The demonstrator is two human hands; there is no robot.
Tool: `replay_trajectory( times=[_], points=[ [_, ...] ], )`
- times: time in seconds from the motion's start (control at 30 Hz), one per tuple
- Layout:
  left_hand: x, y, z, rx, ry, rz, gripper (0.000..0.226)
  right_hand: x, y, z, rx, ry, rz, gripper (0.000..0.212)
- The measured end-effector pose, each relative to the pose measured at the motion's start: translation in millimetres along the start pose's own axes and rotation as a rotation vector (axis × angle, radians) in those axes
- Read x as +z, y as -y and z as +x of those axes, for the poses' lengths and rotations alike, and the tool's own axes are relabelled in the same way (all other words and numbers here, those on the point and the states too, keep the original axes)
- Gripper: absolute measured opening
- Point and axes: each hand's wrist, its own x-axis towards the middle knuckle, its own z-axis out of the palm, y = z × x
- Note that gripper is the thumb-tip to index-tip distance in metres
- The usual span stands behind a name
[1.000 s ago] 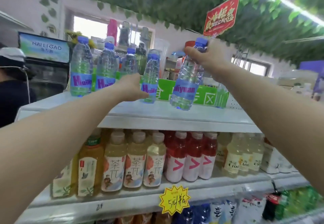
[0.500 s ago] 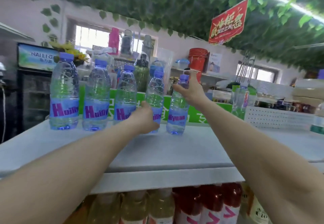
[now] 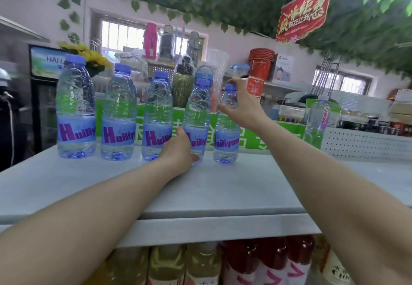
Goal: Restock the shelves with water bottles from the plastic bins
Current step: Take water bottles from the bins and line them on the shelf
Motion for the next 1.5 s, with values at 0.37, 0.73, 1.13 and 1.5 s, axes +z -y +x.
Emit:
replay_trajectory(
  times=[0.37, 0.73, 1.13, 1.5],
  points=[
    [5, 5, 4, 0.019, -0.018, 0.004, 0.088, 7, -1, -1, -0.012, 0.0, 0.019, 0.06],
    [5, 4, 2, 0.033, -0.026, 0.036, 0.093, 2, -3, 4, 0.013, 0.03, 0.026, 0.054],
    [1, 5, -2, 0.033, -0.022, 0.063, 0.09, 4, 4, 2, 0.012, 0.022, 0.004, 0.049],
    [-28, -8, -14, 0.076, 0.047, 0.392, 0.037, -23, 1, -36, -0.087, -0.05, -0.272, 0.055]
  ],
)
